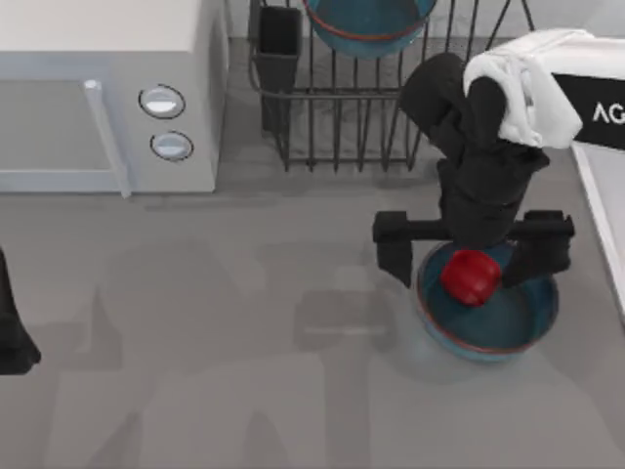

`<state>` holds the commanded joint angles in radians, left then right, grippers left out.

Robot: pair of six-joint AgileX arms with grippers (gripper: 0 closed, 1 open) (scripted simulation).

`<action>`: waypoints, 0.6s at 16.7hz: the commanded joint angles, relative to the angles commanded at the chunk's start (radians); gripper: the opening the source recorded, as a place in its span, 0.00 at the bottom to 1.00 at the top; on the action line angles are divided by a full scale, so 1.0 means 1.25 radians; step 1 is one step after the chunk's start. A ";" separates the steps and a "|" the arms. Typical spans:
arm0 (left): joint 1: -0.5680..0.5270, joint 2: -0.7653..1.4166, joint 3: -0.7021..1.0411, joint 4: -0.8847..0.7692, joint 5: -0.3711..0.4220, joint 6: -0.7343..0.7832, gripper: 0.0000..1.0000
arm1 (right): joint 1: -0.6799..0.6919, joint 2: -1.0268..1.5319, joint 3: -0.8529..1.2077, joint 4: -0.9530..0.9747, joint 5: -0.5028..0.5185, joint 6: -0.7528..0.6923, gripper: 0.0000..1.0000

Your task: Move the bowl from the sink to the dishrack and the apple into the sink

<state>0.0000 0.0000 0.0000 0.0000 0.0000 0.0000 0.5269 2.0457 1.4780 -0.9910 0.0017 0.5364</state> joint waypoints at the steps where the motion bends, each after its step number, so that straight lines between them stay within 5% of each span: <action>1: 0.000 0.000 0.000 0.000 0.000 0.000 1.00 | 0.000 0.011 -0.022 0.037 0.000 0.001 1.00; 8: 0.000 0.000 0.000 0.000 0.000 0.000 1.00 | -0.001 0.041 -0.070 0.101 0.000 0.006 1.00; 10: 0.000 0.000 0.000 0.000 0.000 0.000 1.00 | -0.001 0.041 -0.070 0.101 0.000 0.006 0.85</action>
<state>0.0000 0.0000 0.0000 0.0000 0.0000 0.0000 0.5259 2.0964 1.3902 -0.8646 0.0021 0.5439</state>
